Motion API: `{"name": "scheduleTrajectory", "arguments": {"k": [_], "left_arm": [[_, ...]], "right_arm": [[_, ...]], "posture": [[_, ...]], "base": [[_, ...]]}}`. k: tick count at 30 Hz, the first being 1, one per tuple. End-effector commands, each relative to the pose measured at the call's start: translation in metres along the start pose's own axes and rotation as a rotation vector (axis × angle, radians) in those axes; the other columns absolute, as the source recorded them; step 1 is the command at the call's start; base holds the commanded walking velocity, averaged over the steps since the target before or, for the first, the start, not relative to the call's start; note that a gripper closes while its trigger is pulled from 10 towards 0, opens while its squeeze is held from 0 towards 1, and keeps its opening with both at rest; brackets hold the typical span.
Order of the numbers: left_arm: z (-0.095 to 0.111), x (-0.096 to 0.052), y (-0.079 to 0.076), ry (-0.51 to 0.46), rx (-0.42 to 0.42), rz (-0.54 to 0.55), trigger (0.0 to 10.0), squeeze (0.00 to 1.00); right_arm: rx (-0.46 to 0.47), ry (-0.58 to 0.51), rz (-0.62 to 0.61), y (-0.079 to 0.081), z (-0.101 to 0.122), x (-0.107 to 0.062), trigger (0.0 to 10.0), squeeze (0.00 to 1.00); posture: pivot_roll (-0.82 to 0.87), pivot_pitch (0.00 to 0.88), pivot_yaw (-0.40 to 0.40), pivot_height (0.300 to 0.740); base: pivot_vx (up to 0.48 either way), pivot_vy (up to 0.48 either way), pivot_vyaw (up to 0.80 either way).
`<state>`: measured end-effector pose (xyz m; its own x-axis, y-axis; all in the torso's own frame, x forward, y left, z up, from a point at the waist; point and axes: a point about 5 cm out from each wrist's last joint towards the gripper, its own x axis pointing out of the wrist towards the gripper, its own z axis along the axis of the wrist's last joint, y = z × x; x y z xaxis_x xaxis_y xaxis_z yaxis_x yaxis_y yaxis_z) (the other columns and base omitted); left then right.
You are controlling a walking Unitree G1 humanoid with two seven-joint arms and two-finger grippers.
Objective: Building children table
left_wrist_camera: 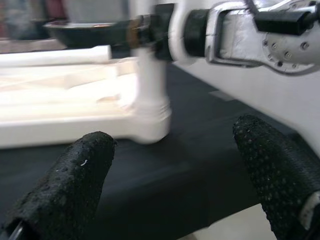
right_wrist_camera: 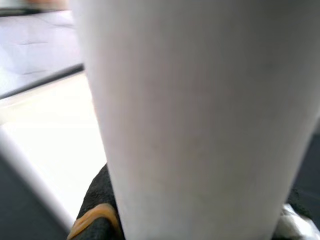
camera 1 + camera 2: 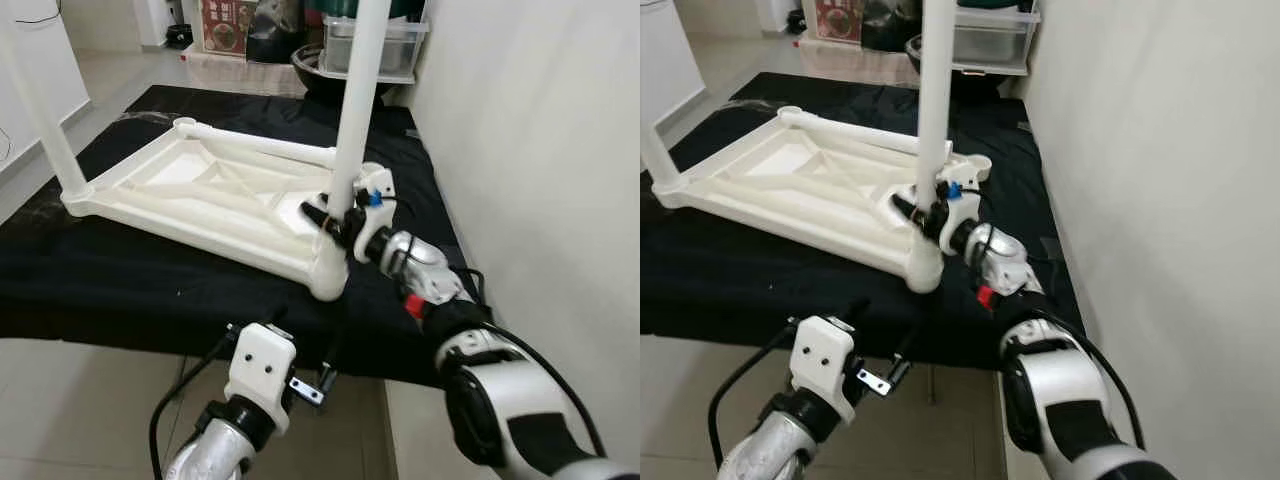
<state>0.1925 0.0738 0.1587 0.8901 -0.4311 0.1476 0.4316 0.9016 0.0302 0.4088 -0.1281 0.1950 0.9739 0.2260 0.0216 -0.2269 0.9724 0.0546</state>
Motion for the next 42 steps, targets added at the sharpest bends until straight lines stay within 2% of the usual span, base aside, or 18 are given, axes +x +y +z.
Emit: {"name": "scheduleTrajectory", "arguments": {"k": [1,6,7,8,9,12,13,16,17,19,21,22,25,31,33,39,40,42], "left_arm": [[-0.003,0.000,0.001,0.020,0.007,0.016,10.0,0.00],[-0.003,-0.001,0.004,0.021,0.011,0.039,10.0,0.00],[-0.003,-0.001,0.005,0.019,0.015,0.047,10.0,0.00],[-0.003,-0.001,0.005,0.019,0.015,0.047,10.0,0.00],[-0.002,-0.001,0.005,0.017,0.017,0.050,10.0,0.00],[-0.002,-0.001,0.005,0.016,0.017,0.051,10.0,0.00],[-0.002,-0.001,0.005,0.016,0.017,0.047,10.0,0.00],[-0.002,-0.001,0.004,0.016,0.016,0.043,10.0,0.00],[-0.002,0.000,0.004,0.013,0.016,0.040,10.0,0.00],[-0.001,0.000,0.004,0.010,0.015,0.039,10.0,0.00],[0.000,0.000,0.003,-0.001,0.017,0.035,10.0,0.00],[0.000,0.000,0.003,-0.001,0.017,0.035,10.0,0.00],[0.003,-0.001,0.002,-0.017,0.022,0.025,10.0,0.00],[0.003,-0.001,0.001,-0.021,0.023,0.023,10.0,0.00],[0.003,-0.001,0.001,-0.021,0.025,0.020,10.0,0.00],[0.003,-0.002,0.001,-0.018,0.028,0.015,10.0,0.00],[0.002,-0.002,0.000,-0.016,0.027,0.012,10.0,0.00],[0.002,-0.002,0.000,-0.015,0.027,0.011,10.0,0.00]], "right_arm": [[-0.014,0.141,-0.264,-0.028,-0.030,-0.012,0.0,0.00],[0.002,0.175,-0.542,-0.046,-0.047,-0.028,0.0,0.00],[0.014,0.167,-0.558,-0.043,-0.050,-0.029,4.4,0.00],[0.014,0.167,-0.558,-0.043,-0.050,-0.029,4.4,0.00],[0.015,0.162,-0.558,-0.040,-0.051,-0.029,10.0,0.00],[0.039,0.116,-0.494,-0.029,-0.049,-0.025,10.0,0.00],[0.058,0.077,-0.427,-0.020,-0.045,-0.021,10.0,1.00],[0.036,0.029,-0.362,-0.013,-0.039,-0.018,10.0,1.00],[0.063,0.004,-0.266,-0.005,-0.034,-0.014,10.0,0.00],[0.096,-0.005,-0.189,0.000,-0.032,-0.012,10.0,0.00],[0.176,-0.003,0.053,0.012,-0.031,-0.010,10.0,0.00],[0.176,-0.003,0.053,0.012,-0.031,-0.010,10.0,0.00],[0.168,0.036,0.346,0.013,-0.032,-0.016,10.0,0.00],[0.171,0.037,0.541,0.015,-0.024,-0.019,10.0,0.00],[0.126,0.045,0.706,0.020,-0.016,-0.021,10.0,0.00],[0.069,0.022,0.818,0.026,-0.005,-0.020,10.0,0.00],[0.086,-0.002,0.837,0.030,-0.002,-0.019,0.0,0.00],[0.092,-0.009,0.833,0.031,-0.002,-0.019,0.0,0.00]], "posture": [[0.11,0.084,-0.096,0.740],[0.11,0.086,-0.098,0.740],[0.11,0.088,-0.096,0.740],[0.11,0.088,-0.096,0.740],[0.11,0.088,-0.097,0.740],[0.11,0.088,-0.095,0.740],[0.11,0.087,-0.098,0.740],[0.11,0.089,-0.097,0.740],[0.11,0.088,-0.099,0.740],[0.11,0.089,-0.100,0.740],[0.11,0.090,-0.098,0.740],[0.11,0.090,-0.098,0.740],[0.11,0.089,-0.100,0.740],[0.12,0.088,-0.102,0.740],[0.12,0.088,-0.099,0.740],[0.12,0.084,-0.100,0.740],[0.12,0.080,-0.099,0.740],[0.12,0.079,-0.100,0.740]], "base": [[0.000,0.000,0.00],[0.000,0.000,0.00],[0.000,0.000,0.00],[0.000,0.000,0.00],[0.000,0.000,0.00],[0.000,0.000,0.00],[0.000,0.000,0.00],[0.000,0.000,0.00],[0.000,0.000,0.00],[0.000,0.000,0.00],[0.000,0.000,0.00],[0.000,0.000,0.00],[0.000,0.000,0.00],[0.000,0.000,0.00],[0.000,0.000,0.00],[0.000,0.000,0.00],[0.000,0.000,0.00],[0.000,0.000,0.00]]}}
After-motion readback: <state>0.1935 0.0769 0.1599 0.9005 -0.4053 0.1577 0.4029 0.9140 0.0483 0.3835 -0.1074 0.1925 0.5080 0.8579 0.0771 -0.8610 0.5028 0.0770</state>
